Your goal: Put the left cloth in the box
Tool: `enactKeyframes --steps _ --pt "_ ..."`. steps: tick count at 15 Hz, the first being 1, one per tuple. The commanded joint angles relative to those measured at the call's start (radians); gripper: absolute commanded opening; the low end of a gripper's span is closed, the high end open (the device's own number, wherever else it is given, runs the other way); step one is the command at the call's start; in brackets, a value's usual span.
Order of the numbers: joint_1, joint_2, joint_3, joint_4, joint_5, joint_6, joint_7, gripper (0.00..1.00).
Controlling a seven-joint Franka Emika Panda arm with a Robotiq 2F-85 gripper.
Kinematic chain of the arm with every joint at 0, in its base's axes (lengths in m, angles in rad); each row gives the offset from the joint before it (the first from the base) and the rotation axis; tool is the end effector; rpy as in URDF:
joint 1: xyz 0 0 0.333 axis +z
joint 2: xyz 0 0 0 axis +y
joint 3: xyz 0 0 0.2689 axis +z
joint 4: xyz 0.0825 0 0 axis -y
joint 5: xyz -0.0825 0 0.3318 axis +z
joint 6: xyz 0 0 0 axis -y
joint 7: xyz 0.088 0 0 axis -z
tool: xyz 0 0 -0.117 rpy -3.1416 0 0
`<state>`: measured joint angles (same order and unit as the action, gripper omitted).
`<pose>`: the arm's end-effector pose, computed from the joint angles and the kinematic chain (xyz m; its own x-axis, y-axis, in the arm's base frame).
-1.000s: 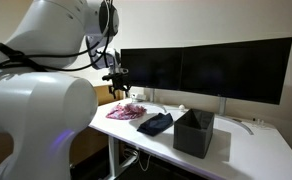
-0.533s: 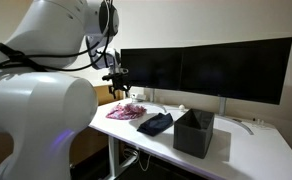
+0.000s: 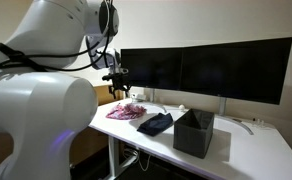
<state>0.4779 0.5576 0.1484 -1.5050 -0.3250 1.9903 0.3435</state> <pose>0.5264 0.3374 0.3151 0.9189 0.3946 -0.0015 0.3852 -0.8961 0.2206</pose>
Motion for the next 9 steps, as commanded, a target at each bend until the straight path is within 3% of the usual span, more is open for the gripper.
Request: enactKeyframes --steps 1,9 --pt "0.015 0.013 -0.008 0.014 -0.018 -0.001 0.002 1.00" --pt "0.065 0.137 -0.060 0.126 -0.058 -0.047 0.049 1.00"
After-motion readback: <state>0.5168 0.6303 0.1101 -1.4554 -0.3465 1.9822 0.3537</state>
